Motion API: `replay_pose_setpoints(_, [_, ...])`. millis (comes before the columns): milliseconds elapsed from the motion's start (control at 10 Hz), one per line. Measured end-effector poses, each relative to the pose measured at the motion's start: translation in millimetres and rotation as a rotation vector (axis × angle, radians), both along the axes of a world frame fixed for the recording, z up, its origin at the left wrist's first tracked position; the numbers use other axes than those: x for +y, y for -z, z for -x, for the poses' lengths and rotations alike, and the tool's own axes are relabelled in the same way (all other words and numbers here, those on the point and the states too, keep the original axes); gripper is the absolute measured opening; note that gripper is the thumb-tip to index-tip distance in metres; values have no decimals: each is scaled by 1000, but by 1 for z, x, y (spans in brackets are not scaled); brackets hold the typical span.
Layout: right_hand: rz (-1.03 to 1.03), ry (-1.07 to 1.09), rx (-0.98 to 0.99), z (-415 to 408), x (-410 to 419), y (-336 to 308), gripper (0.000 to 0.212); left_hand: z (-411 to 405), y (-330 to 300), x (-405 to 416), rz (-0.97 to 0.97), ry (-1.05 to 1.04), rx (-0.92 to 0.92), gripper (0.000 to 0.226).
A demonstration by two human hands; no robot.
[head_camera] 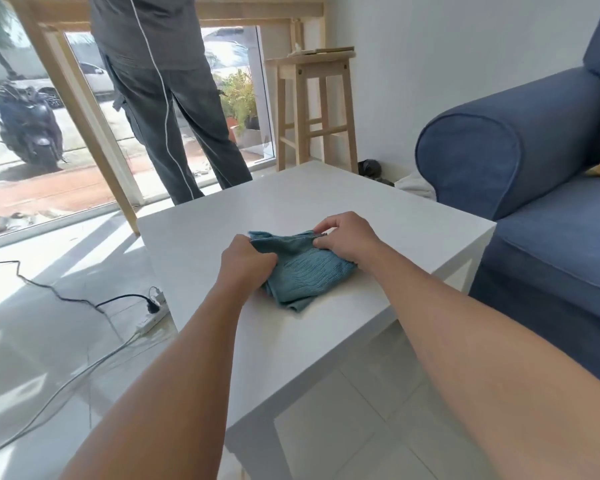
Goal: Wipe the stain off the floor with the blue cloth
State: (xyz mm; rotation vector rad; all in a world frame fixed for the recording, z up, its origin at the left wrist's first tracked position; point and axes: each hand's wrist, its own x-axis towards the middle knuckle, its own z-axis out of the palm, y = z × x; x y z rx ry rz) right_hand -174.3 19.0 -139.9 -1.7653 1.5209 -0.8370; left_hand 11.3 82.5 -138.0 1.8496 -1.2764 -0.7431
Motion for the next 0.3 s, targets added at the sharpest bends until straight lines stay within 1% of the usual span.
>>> replay_pose_setpoints(100, [78, -6, 116, 0, 2, 0, 20, 10, -4, 2, -13, -12, -424, 32])
replay_pose_setpoints(200, [129, 39, 230, -2, 4, 3, 18, 17, -7, 9, -2, 11, -760, 37])
replay_pose_setpoints(300, [207, 72, 324, 1, 11, 0, 20, 18, -7, 8, 40, 14, -819, 41])
